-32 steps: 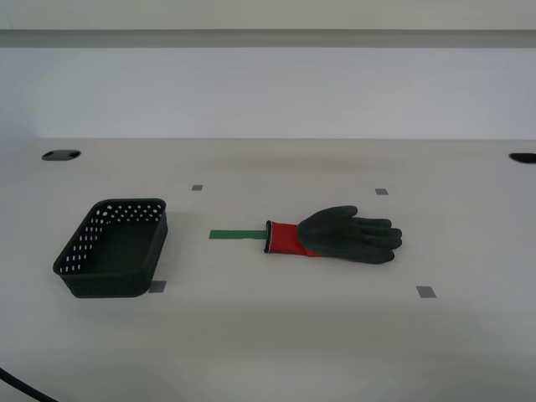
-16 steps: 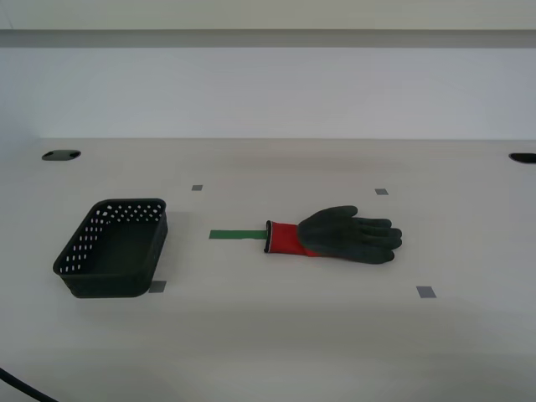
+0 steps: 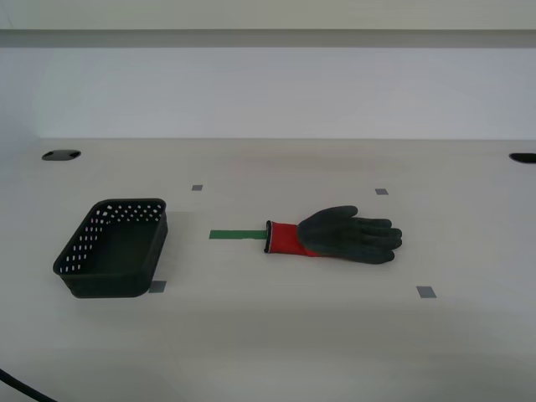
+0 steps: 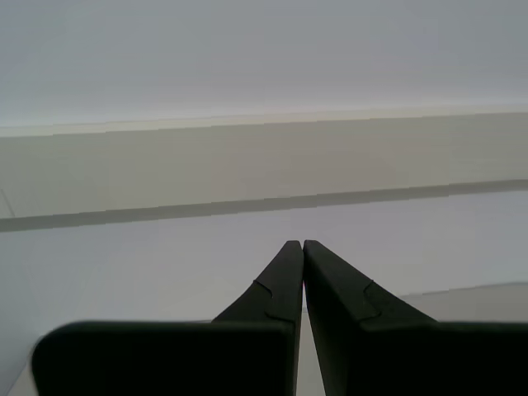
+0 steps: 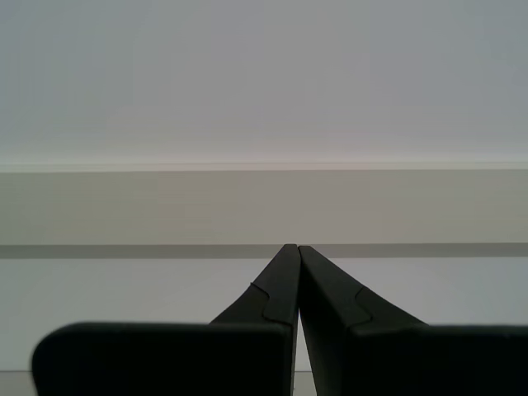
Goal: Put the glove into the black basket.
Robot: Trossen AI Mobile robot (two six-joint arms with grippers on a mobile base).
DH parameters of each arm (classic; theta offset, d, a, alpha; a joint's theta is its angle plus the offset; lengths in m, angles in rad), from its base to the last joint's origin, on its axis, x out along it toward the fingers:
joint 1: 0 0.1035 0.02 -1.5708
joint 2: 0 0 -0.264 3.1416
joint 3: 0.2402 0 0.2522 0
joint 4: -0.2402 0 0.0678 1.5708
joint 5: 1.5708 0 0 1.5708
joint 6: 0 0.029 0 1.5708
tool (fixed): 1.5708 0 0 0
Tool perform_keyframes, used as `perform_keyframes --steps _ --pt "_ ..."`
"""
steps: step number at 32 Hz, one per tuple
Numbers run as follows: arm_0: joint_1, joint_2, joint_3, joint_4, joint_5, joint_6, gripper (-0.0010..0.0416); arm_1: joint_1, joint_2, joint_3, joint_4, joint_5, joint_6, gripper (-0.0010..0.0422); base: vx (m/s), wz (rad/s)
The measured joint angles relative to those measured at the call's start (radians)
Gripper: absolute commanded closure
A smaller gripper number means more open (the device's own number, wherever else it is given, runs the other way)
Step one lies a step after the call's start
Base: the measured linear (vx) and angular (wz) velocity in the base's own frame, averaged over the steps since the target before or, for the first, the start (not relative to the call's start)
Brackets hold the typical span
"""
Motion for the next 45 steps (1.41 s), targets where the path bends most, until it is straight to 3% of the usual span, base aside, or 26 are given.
perform_keyframes --steps 2,10,18,24,32,36,38,40,45 --pt "-0.001 0.000 0.000 0.000 0.000 0.000 0.0405 -0.037 0.000 0.043 -0.065 0.012 0.042 0.0412 0.000 0.000" --pt "0.000 0.000 0.000 0.000 0.000 0.000 0.0405 -0.184 0.032 0.174 -0.211 0.018 0.050 0.0412 0.000 0.000" --pt "0.000 0.000 0.000 0.000 0.000 0.000 0.0405 -0.358 0.251 0.372 -0.407 0.021 0.055 0.0412 0.000 0.000" --pt "0.000 0.000 0.000 0.000 0.000 0.000 0.0405 -0.490 0.499 0.582 -0.523 0.035 0.063 0.0412 0.000 0.000" --pt "0.000 0.000 0.000 0.000 -0.001 0.000 0.0405 -0.638 0.885 0.964 -0.701 0.055 0.136 0.0412 0.000 0.000" --pt "0.000 0.000 0.000 -0.002 0.000 0.000 0.0405 -0.658 1.026 1.113 -0.803 0.071 0.167 0.0412 0.000 0.000" --pt "0.000 0.000 0.000 -0.001 0.000 0.000 0.0405 -0.671 1.122 1.191 -0.862 0.128 0.179 0.0412 0.000 0.000" --pt "0.000 0.000 0.000 -0.004 0.000 0.000 0.0405 -0.679 1.191 1.263 -0.901 0.153 0.181 0.0412 0.000 0.000" --pt "0.001 0.000 0.000 -0.022 0.000 0.000 0.0405 -0.709 1.353 1.376 -0.954 0.153 0.178 0.0412 0.000 0.000"
